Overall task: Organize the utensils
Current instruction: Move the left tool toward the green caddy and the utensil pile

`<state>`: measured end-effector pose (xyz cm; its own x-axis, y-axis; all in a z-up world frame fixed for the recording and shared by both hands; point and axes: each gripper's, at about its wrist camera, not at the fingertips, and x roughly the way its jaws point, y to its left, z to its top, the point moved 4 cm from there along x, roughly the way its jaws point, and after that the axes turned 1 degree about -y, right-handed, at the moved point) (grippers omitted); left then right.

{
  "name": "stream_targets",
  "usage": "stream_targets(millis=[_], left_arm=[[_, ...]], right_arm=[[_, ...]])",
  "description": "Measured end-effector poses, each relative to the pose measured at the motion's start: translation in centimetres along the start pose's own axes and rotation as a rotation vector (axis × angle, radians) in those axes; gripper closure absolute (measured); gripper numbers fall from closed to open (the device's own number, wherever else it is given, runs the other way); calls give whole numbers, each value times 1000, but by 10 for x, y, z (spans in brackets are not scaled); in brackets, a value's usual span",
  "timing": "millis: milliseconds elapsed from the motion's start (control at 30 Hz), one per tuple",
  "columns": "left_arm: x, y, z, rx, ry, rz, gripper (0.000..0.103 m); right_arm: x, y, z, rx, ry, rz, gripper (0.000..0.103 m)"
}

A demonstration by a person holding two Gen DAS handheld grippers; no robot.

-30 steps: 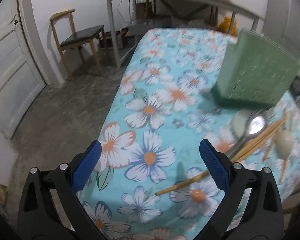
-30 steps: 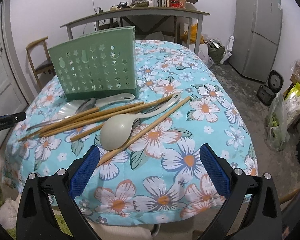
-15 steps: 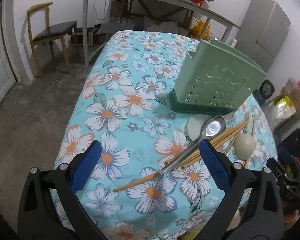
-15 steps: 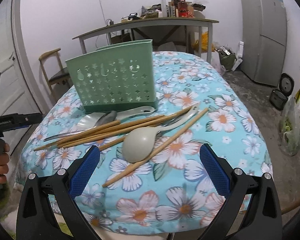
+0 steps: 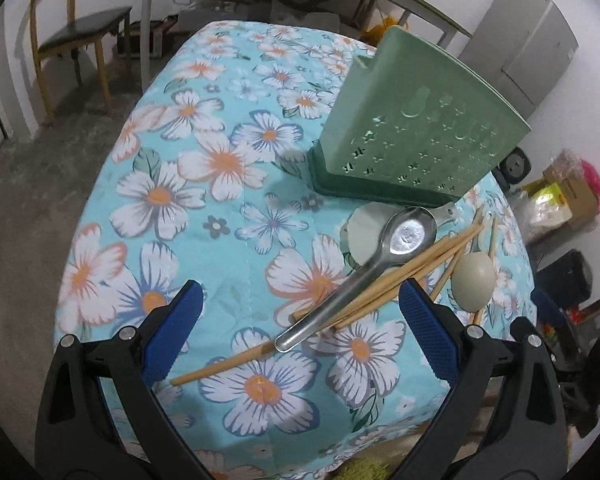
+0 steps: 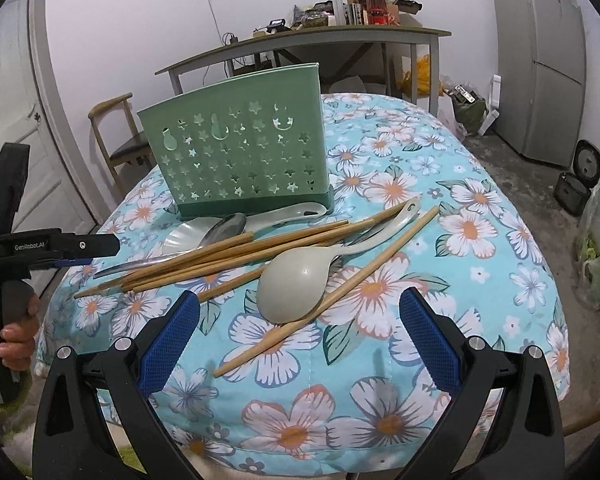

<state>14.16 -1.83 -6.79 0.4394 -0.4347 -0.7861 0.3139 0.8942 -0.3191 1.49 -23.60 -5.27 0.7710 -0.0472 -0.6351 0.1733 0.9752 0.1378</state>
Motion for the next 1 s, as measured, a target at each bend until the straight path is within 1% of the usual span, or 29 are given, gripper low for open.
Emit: stream_targets(millis=[133, 233, 300, 367, 433, 600, 633, 700, 867, 933, 967, 1000], left_arm=[[-3, 8, 1, -59, -47, -17, 8], [-5, 11, 4, -87, -72, -49, 8], [-1, 9, 8, -59, -56, -45, 8], [5, 4, 12, -1, -19, -55, 8], [7, -1, 16, 33, -6, -56, 8], [4, -15, 28, 98, -51, -76, 8], [3, -20, 30, 121, -57, -82, 8], [4, -33, 34, 201, -69, -94, 8], [8, -69, 36, 462, -135, -78, 9], [12, -81, 35, 540, -132, -87, 19], [18, -88, 33, 586, -113, -94, 30], [21, -92, 31, 606, -97, -96, 35]], right_arm=[[4, -1, 0, 6, 6, 6, 6], [8, -3, 0, 12, 10, 13, 6], [10, -2, 1, 13, 10, 17, 6], [11, -1, 1, 15, 8, 23, 6], [12, -1, 2, 14, 6, 27, 6], [13, 2, 5, 16, -7, 42, 6], [14, 3, 5, 16, -5, 48, 6], [15, 5, 5, 10, -3, 53, 6], [15, 8, 6, 5, -8, 62, 6], [15, 8, 6, 5, -9, 65, 6], [15, 7, 6, 4, -8, 65, 6], [16, 7, 6, 5, -6, 64, 6]])
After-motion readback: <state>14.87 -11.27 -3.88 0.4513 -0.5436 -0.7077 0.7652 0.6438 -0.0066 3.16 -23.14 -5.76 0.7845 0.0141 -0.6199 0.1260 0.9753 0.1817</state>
